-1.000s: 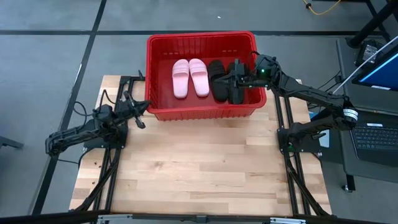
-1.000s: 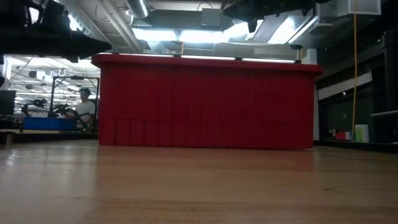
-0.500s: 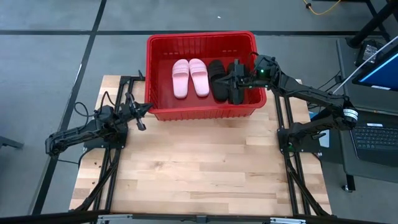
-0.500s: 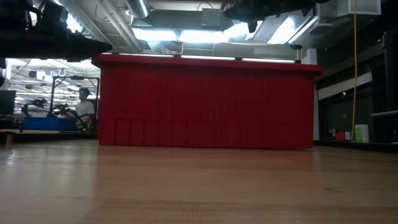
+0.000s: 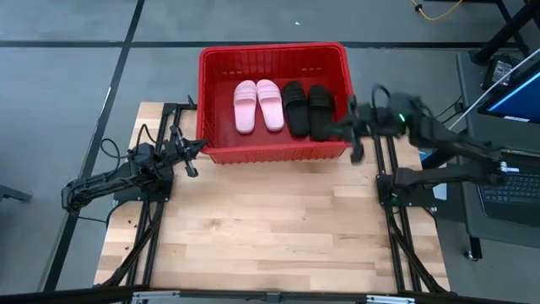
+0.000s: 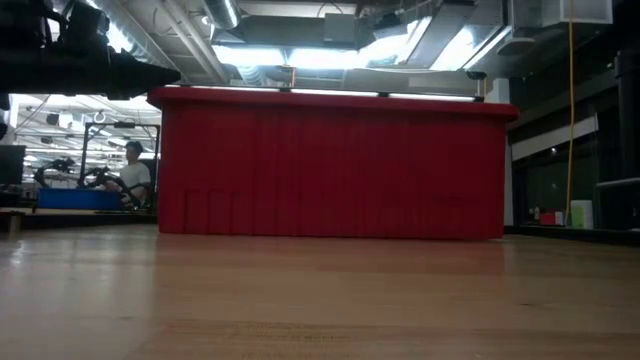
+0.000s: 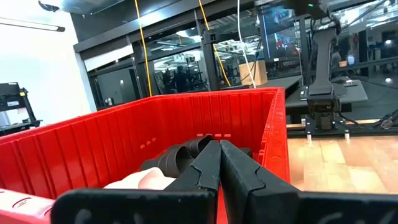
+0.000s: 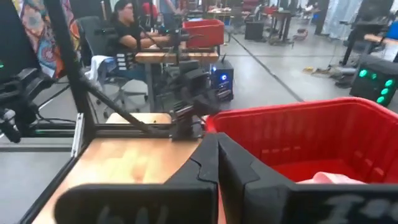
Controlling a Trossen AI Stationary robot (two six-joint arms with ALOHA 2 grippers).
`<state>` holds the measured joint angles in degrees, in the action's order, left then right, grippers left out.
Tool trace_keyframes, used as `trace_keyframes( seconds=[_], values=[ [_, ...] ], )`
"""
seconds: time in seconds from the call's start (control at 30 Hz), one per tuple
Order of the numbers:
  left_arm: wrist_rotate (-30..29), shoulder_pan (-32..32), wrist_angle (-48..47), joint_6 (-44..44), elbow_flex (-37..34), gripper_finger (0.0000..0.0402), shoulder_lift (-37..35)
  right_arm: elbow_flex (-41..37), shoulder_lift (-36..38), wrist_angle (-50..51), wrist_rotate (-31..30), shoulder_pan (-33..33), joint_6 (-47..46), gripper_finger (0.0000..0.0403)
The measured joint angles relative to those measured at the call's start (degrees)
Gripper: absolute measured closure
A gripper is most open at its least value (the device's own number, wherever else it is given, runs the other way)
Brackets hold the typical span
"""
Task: Pick and place slides into bin
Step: Return to Home Position
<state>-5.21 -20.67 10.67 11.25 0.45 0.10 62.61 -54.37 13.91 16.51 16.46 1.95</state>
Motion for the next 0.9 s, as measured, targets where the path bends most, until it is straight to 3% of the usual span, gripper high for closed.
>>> trace_keyframes(
  seconds=[0.17, 0.37, 0.57, 0.9],
  values=[
    [0.0, 0.0, -0.04, 0.0, -0.02, 0.0399, 0.0, -12.79, 10.02, -5.93, -17.64, -16.47, -2.8, 0.0401],
    [-0.04, 0.0, -0.06, 0.0, -0.02, 0.0395, 0.02, -29.73, 15.99, -22.97, -21.44, -30.03, -2.06, 0.0399],
    [-0.04, 0.0, -0.07, 0.0, -0.02, 0.0396, 0.02, -37.09, 18.42, -23.65, -25.05, -33.66, -1.2, 0.0398],
    [-0.07, 0.0, -0.1, 0.0, -0.02, 0.0394, 0.02, -49.36, 26.98, -31.07, -24.78, -30.3, 3.12, 0.0398]
  ],
)
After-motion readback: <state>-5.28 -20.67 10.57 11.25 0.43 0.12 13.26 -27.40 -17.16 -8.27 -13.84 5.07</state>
